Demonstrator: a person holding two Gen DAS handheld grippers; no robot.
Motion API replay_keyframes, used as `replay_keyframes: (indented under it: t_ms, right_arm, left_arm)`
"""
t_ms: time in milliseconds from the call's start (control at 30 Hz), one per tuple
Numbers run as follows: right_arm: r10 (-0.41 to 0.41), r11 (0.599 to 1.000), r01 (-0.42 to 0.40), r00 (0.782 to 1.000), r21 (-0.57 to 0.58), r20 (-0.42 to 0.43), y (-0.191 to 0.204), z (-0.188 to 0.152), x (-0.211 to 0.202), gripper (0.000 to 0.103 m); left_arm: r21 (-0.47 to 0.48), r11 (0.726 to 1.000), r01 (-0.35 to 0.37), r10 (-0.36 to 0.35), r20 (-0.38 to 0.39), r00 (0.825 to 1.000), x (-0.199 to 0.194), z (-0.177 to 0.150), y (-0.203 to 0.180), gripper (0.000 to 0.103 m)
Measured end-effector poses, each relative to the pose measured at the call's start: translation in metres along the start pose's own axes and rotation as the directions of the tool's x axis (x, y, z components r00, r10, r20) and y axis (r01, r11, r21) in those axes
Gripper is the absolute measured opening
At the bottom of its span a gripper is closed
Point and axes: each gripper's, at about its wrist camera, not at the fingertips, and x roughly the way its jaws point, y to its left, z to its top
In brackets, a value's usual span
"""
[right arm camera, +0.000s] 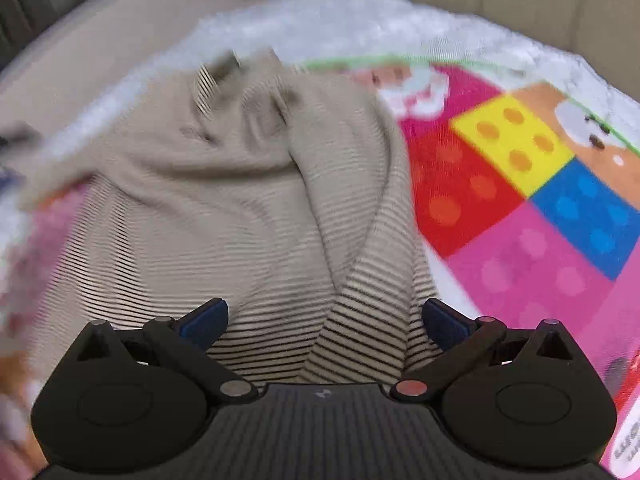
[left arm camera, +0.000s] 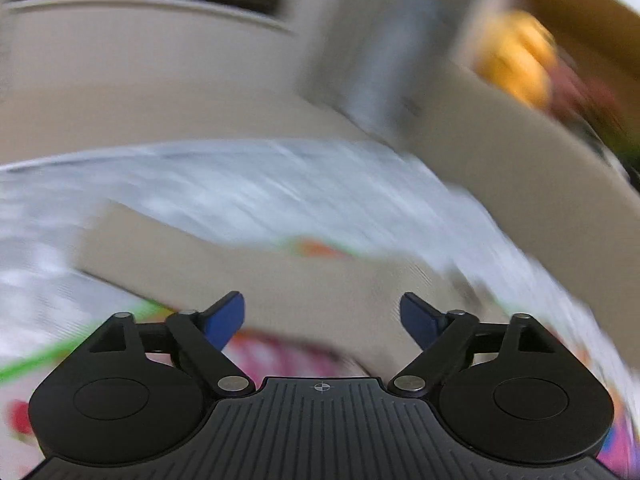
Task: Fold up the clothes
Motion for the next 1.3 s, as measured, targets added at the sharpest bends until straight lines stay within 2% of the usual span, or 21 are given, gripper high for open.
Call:
replay_keyframes:
  t_ms: [67,100,200,367,433,467,500,533,567,600,667,733,800,900,967,1033,1067,1133,1167,1233,1300]
  right_arm:
    - [0.002,0.998,0.001,0.999,-0.062,0.049,-0.004,-0.002,-0.030,0.102]
    - [-0.012,0.993,0.020,0.998,-0.112,0.069,-0.005,-0.006,-0.045,0.095]
    - [-0.002,0.976,0.007,1.000,-0.216,0.022,0.001,-0.026,-0.062,0.084]
    - [0.032,0.923,-0.062,0.996,-0.379,-0.085,0.026,-0.062,-0.053,0.084]
    - [0.001,0.899,-0.043,0.995,-0.436,-0.096,0.037,-0.075,-0.042,0.084]
    - [-0.021,0.891,-0.020,0.996,-0.454,-0.085,0.037,-0.075,-0.038,0.078]
    - [-0.044,0.883,0.005,0.997,-0.470,-0.071,0.036,-0.074,-0.034,0.060]
    - [-0.066,0.874,0.030,0.996,-0.486,-0.056,0.035,-0.074,-0.031,0.048]
    - [-0.077,0.878,0.050,0.996,-0.475,-0.038,0.030,-0.068,-0.030,0.025]
    - [-0.087,0.885,0.068,0.996,-0.460,-0.020,0.024,-0.061,-0.030,0.014]
    - [-0.107,0.879,0.125,0.992,-0.461,0.065,0.012,-0.035,-0.039,0.011]
    - [-0.151,0.854,0.220,0.972,-0.472,0.181,-0.002,0.001,-0.052,0.010]
    - [-0.231,0.839,0.351,0.921,-0.415,0.314,-0.025,0.050,-0.065,0.009]
    - [-0.354,0.819,0.513,0.804,-0.256,0.478,-0.066,0.127,-0.083,0.009]
    - [-0.404,0.814,0.554,0.755,-0.172,0.517,-0.087,0.164,-0.080,0.009]
    - [-0.447,0.795,0.589,0.731,-0.145,0.516,-0.098,0.183,-0.060,0.009]
    - [-0.468,0.780,0.608,0.724,-0.149,0.506,-0.103,0.190,-0.047,0.009]
    - [-0.506,0.757,0.630,0.732,-0.172,0.456,-0.109,0.194,-0.011,0.011]
    - [-0.512,0.760,0.626,0.742,-0.176,0.432,-0.112,0.189,0.000,0.015]
    - [-0.518,0.769,0.613,0.764,-0.181,0.386,-0.117,0.176,0.020,0.023]
    - [-0.508,0.788,0.589,0.786,-0.178,0.351,-0.120,0.159,0.029,0.042]
  left_arm:
    - [0.063,0.995,0.072,-0.067,-0.081,0.994,0.008,-0.015,-0.016,0.094]
    - [0.090,0.990,0.106,-0.094,-0.120,0.988,0.012,-0.022,-0.024,0.095]
    - [0.131,0.979,0.154,-0.127,-0.193,0.973,0.021,-0.038,-0.040,0.095]
    - [0.153,0.975,0.163,-0.127,-0.221,0.967,0.023,-0.042,-0.043,0.096]
    - [0.143,0.978,0.152,-0.118,-0.222,0.968,0.022,-0.042,-0.037,0.097]
    - [0.138,0.980,0.144,-0.111,-0.223,0.968,0.023,-0.043,-0.034,0.097]
    - [0.135,0.981,0.137,-0.104,-0.226,0.969,0.025,-0.043,-0.033,0.097]
    - [0.133,0.982,0.132,-0.099,-0.230,0.968,0.026,-0.044,-0.031,0.097]
    - [0.131,0.983,0.127,-0.094,-0.234,0.968,0.027,-0.044,-0.030,0.097]
    - [0.130,0.984,0.124,-0.090,-0.237,0.967,0.027,-0.045,-0.029,0.097]
    - [0.132,0.983,0.125,-0.090,-0.242,0.966,0.029,-0.045,-0.030,0.097]
    - [0.133,0.983,0.128,-0.093,-0.246,0.965,0.031,-0.044,-0.030,0.097]
    - [0.133,0.982,0.132,-0.096,-0.249,0.964,0.032,-0.044,-0.030,0.098]
    - [0.131,0.982,0.137,-0.100,-0.253,0.962,0.035,-0.043,-0.030,0.098]
    - [0.127,0.981,0.146,-0.110,-0.255,0.961,0.037,-0.043,-0.030,0.098]
    - [0.129,0.980,0.152,-0.115,-0.260,0.959,0.041,-0.043,-0.030,0.098]
    - [0.130,0.979,0.154,-0.116,-0.263,0.958,0.043,-0.044,-0.030,0.098]
    - [0.129,0.980,0.152,-0.112,-0.274,0.955,0.049,-0.045,-0.029,0.098]
    - [0.128,0.981,0.148,-0.108,-0.281,0.954,0.052,-0.046,-0.028,0.098]
    - [0.125,0.982,0.140,-0.098,-0.293,0.951,0.057,-0.048,-0.026,0.098]
    - [0.125,0.982,0.142,-0.100,-0.294,0.951,0.059,-0.047,-0.025,0.098]
